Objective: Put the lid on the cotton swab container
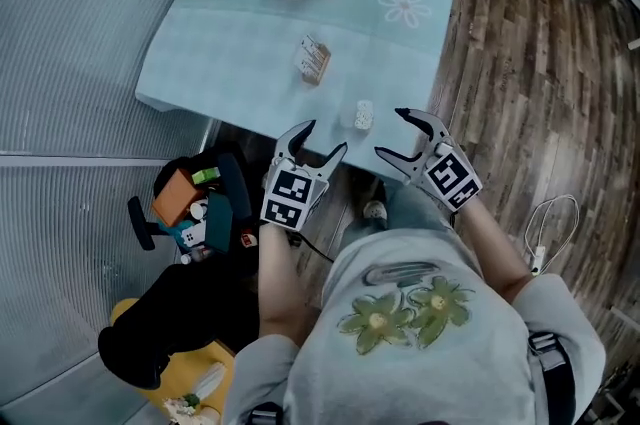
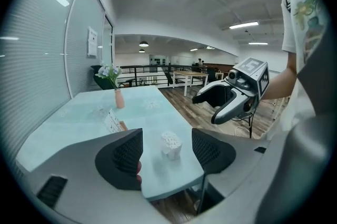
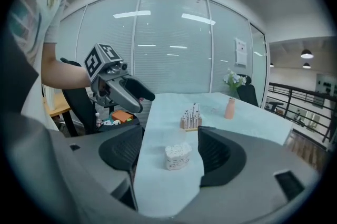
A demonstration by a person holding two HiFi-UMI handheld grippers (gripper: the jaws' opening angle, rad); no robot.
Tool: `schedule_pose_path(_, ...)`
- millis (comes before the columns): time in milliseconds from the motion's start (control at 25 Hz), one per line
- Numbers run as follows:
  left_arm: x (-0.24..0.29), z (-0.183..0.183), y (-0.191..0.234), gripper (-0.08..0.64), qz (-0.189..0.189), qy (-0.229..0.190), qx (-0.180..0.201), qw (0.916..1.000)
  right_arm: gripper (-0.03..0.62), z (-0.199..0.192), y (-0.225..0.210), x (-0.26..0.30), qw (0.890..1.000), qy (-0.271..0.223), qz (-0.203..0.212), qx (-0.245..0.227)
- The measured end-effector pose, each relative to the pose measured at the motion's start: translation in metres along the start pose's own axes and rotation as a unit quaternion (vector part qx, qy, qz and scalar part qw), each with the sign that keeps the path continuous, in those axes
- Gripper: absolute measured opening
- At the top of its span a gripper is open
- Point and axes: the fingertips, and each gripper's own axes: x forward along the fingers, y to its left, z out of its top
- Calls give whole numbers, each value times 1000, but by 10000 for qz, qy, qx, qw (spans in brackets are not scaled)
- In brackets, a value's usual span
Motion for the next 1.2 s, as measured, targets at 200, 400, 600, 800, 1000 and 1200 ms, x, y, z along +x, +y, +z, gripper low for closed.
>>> schedule_pose_path(200, 26, -20, 7, 305, -127, 285, -291, 9991, 337, -22, -8, 23, 9992, 314, 224, -72)
schedule_pose_path(400, 46, -34, 12, 305, -223, 281, -1013, 9942, 337, -40, -15, 44, 9975, 551, 415, -155)
schedule_pose_path(600, 61, -46, 13, 304, -352, 207, -1693, 9847, 371, -56, -20, 61, 9951, 800, 551, -191)
schedule_pose_path(800, 76, -54, 13, 267, -445, -17, -2625, 9639, 371, -69, -22, 75, 9934, 909, 696, -103)
schedule_pose_path(1000, 86, -61, 9, 259, -799, -420, -3862, 9180, 371, -78, -25, 84, 9917, 1023, 776, -86)
schedule_pose_path(1200, 91, -65, 14, 253, -998, -892, -4949, 8586, 371, -83, -27, 89, 9896, 1129, 878, -142)
